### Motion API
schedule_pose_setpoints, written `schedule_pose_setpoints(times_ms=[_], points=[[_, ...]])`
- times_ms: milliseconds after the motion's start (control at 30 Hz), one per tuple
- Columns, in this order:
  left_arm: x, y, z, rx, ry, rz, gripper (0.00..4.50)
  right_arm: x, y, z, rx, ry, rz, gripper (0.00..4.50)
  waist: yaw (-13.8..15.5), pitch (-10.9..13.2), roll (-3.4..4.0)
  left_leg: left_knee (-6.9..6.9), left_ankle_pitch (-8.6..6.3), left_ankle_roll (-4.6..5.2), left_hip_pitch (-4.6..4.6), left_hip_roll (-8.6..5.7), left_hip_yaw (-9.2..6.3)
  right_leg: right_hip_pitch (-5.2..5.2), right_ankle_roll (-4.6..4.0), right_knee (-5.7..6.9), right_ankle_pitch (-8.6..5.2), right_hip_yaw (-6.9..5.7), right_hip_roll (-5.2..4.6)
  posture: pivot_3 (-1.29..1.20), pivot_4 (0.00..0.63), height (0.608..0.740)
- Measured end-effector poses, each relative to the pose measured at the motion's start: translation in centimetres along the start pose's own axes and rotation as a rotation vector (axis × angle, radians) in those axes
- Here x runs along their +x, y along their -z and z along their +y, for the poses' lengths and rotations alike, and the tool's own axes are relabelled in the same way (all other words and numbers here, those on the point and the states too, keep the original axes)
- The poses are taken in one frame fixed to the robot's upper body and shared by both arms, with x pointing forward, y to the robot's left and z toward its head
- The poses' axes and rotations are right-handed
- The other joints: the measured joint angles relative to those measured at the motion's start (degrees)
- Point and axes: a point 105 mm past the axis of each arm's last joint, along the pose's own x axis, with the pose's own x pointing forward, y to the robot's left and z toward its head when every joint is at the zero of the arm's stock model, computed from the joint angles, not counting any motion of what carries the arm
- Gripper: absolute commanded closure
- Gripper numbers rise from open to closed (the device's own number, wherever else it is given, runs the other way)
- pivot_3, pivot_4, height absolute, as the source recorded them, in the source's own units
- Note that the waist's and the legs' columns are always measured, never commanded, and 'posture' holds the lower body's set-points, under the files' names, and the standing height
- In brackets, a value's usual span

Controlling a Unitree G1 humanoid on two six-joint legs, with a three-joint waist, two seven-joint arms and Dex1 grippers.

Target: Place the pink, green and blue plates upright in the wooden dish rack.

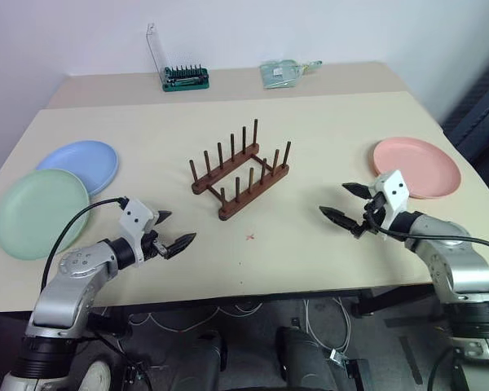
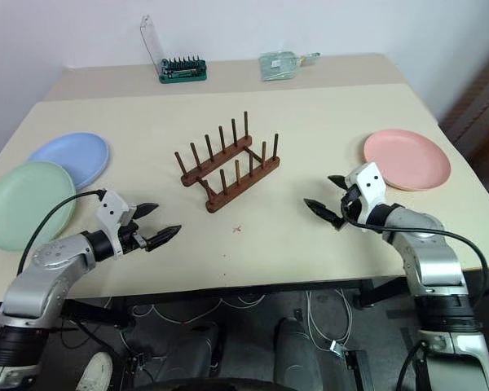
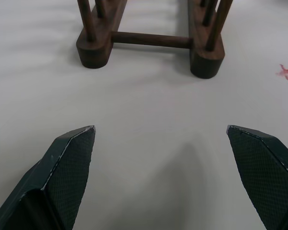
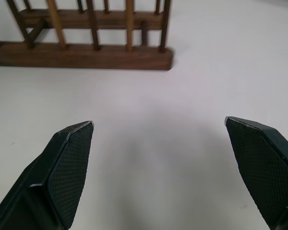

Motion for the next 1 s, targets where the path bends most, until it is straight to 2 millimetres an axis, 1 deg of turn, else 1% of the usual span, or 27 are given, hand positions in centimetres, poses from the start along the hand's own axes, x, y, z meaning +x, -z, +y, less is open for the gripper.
schedule_pose_setpoints(times_ms=[167,300,433,467,533,600,667,700,767,867,967,1000], points=[[0.7,0.1,-0.2,0.004,0.010,-0.008,0.00,0.1,-0.1,-0.3,-0.007,0.015,-0.008,0.02,0.0,0.0,0.00,0.00,0.00,0.00,0.00,-0.01,0.00,0.00,0.00,0.00,0.00,0.00,-0.01,0.00,0.150,0.740],[0.8,0.2,-0.5,0.004,0.021,-0.007,0.00,0.3,-0.3,-0.3,-0.009,0.027,-0.015,0.02,0.0,0.0,0.01,0.00,0.00,0.00,0.00,0.00,0.00,0.00,0.00,0.00,0.00,0.00,0.00,0.00,0.150,0.740],[1.0,0.4,-1.2,-0.004,0.062,-0.001,0.00,0.7,-0.2,0.2,0.010,0.021,-0.031,0.02,0.0,0.0,0.01,0.00,0.00,0.00,0.00,0.00,0.00,0.00,0.00,0.00,0.00,0.00,0.00,0.00,0.150,0.740],[1.3,0.5,-1.7,-0.012,0.085,-0.003,0.00,0.8,-0.1,0.3,0.011,0.015,-0.028,0.02,0.0,0.0,0.01,0.00,0.00,0.00,0.00,-0.01,0.00,0.00,0.00,0.00,0.00,0.00,0.00,0.00,0.150,0.740],[2.8,0.6,-2.9,-0.015,0.106,-0.012,0.00,1.1,0.1,0.8,0.019,0.019,-0.035,0.02,0.2,0.0,0.04,0.03,0.00,0.00,0.00,-0.03,-0.01,0.04,0.01,0.00,0.00,0.00,-0.01,0.00,0.150,0.740],[4.9,0.3,-4.1,-0.001,0.109,-0.038,0.00,1.9,0.0,2.2,0.036,-0.006,-0.057,0.02,0.4,0.0,0.02,0.06,0.00,0.00,0.00,-0.05,-0.04,0.08,0.02,-0.01,0.01,0.00,-0.02,0.00,0.150,0.740],[6.4,-0.2,-4.7,0.006,0.099,-0.058,0.00,2.3,0.2,3.2,0.042,-0.030,-0.059,0.02,0.4,-0.1,0.03,0.07,0.01,-0.01,0.01,-0.06,-0.04,0.08,0.02,0.01,0.01,0.00,-0.03,0.00,0.150,0.740],[7.0,-0.4,-4.9,0.009,0.093,-0.064,0.00,2.4,0.3,3.5,0.043,-0.033,-0.051,0.02,0.4,-0.1,0.04,0.07,0.01,-0.01,0.01,-0.07,-0.05,0.08,0.02,0.00,0.01,0.00,-0.03,0.00,0.150,0.740],[7.6,-0.5,-5.2,0.014,0.093,-0.068,0.00,2.3,0.2,3.5,0.044,-0.024,-0.050,0.02,0.3,-0.1,0.06,0.06,0.01,-0.01,0.02,-0.07,-0.05,0.08,0.02,0.01,0.01,0.00,-0.03,0.00,0.150,0.740],[9.2,-0.8,-5.6,0.038,0.079,-0.070,0.00,2.2,0.0,3.3,0.041,0.001,-0.056,0.02,0.5,-0.1,0.12,0.08,0.01,-0.01,0.05,-0.08,-0.05,0.16,0.03,0.00,0.01,-0.01,-0.03,0.00,0.150,0.740],[10.0,-1.2,-5.7,0.044,0.058,-0.086,0.82,2.2,0.1,3.6,0.047,0.009,-0.057,0.00,0.5,-0.1,0.12,0.07,0.00,0.00,0.07,-0.08,-0.05,0.19,0.03,-0.01,0.00,-0.01,-0.03,0.00,0.150,0.740],[10.1,-1.2,-5.7,0.046,0.057,-0.091,1.31,2.2,0.0,3.7,0.046,0.012,-0.059,0.00,0.5,-0.1,0.12,0.06,0.00,0.00,0.09,-0.08,-0.06,0.19,0.03,0.00,0.00,-0.01,-0.03,0.00,0.150,0.740]])
